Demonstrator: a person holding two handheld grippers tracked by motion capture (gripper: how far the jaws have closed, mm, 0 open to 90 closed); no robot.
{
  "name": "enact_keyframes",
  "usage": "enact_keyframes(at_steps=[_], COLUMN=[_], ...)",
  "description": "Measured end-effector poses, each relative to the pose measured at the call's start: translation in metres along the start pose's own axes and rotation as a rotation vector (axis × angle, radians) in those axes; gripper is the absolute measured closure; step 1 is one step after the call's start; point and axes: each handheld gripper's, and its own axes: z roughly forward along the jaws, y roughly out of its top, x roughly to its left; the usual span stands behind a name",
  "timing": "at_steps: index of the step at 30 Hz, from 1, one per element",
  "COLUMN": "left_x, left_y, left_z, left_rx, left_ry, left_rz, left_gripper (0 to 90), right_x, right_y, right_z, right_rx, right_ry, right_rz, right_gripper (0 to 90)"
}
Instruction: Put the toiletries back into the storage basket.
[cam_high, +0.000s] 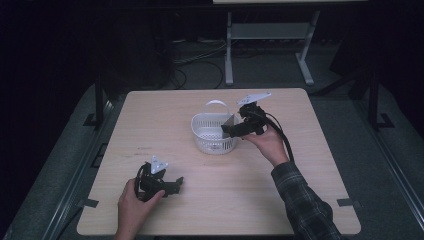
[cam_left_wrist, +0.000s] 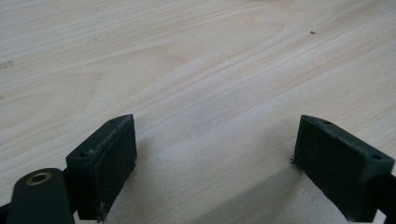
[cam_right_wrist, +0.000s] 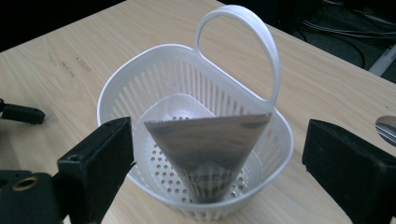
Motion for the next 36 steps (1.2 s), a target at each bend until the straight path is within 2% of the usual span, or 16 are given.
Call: enact_keyframes(at_steps=[7,14,21,28,31,36], left_x=[0.0,0.0,0.0,0.0,0.0,0.0], left_y=[0.0,0.0,0.0,0.0,0.0,0.0], left_z=[0.0,0.0,0.0,0.0,0.0,0.001], left_rx=[-0.001,-0.003,-0.004,-0.006,-0.003,-0.008], left_ry=[0.001,0.001,0.0,0.001,0.002,0.001], left_rz=[0.0,-0.001,-0.005,-0.005,-0.001,-0.005], left_gripper=[12.1,12.2,12.1,12.2,12.1,12.1], right_x=[0.0,-0.002,-0.003,-0.003,-0.003,-0.005], right_y=[-0.008,-0.023,-0.036,-0.057,-0.07,-0.086], right_z=[-0.012,-0.025,-0.032,-0.042,-0.048,-0.055], right_rx=[-0.01,-0.021,-0.009,-0.01,-0.02,-0.03], right_ry=[-0.007,-0.01,-0.012,-0.017,-0.012,-0.02], right_rz=[0.008,0.024,0.035,0.042,0.064,0.074], right_gripper=[8.7,8.8,8.8,8.9,9.0,9.0])
